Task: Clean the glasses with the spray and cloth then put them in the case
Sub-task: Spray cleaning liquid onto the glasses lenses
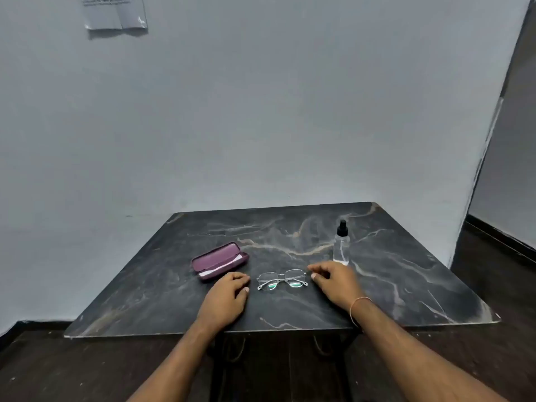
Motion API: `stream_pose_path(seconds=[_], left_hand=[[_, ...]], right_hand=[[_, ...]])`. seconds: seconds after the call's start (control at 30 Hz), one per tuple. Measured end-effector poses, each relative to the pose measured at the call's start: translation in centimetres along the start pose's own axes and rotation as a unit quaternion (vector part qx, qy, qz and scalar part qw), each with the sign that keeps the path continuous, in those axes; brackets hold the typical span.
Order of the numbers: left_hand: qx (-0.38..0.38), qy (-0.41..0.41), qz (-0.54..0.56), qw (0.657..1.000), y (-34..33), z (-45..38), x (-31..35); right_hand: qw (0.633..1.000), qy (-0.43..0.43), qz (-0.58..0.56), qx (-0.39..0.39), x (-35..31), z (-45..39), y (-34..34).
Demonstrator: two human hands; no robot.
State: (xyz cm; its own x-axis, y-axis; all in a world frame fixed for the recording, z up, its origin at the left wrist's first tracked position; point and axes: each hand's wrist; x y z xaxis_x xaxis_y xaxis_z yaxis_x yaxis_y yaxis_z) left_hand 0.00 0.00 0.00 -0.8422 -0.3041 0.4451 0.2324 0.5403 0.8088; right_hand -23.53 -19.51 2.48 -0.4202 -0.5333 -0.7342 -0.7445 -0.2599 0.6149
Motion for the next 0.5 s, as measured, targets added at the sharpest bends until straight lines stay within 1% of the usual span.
stream_pose_path(seconds=[0.03,0.1,0.13,0.27,0.37,0.5], left_hand=[[0.008,0.002,0.029,1.0,-0.2,-0.4,-0.2],[0.009,0.003,0.042,0.999,-0.1,-0.8,0.0],[0.004,0.007,0.031,0.999,0.1,-0.8,0.6],[0.035,-0.007,-0.011,0.999,-0.5,-1.6,0.8],[0.038,-0.014,-0.031,0.999,-0.6,-1.9,1.2],[0.046,-0.007,-0.015,0.999,-0.6,-1.9,1.0]], right_hand=[[1.0,0.001,0.001,-0.005,0.1,-0.2,-0.1],[1.0,-0.002,0.008,-0.016,0.0,-0.4,-0.1],[1.0,-0.008,0.002,-0.026,-0.1,-0.4,0.0],[0.999,0.005,-0.016,-0.033,0.0,-0.5,-0.1],[0.999,0.009,-0.021,-0.036,0.2,-0.6,-0.2],[0.997,0.01,-0.061,-0.035,0.5,-0.7,-0.5]])
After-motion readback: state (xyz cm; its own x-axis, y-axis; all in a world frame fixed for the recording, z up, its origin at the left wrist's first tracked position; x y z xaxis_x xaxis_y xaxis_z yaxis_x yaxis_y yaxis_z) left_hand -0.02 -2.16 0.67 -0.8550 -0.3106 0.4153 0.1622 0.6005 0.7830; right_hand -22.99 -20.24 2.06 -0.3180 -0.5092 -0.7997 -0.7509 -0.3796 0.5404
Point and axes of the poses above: each hand's wrist, its own z-axis away from the middle knuckle, its own y-axis out of the back of the hand, x = y × z, and after that the axes turned 6 degrees about x, right-handed
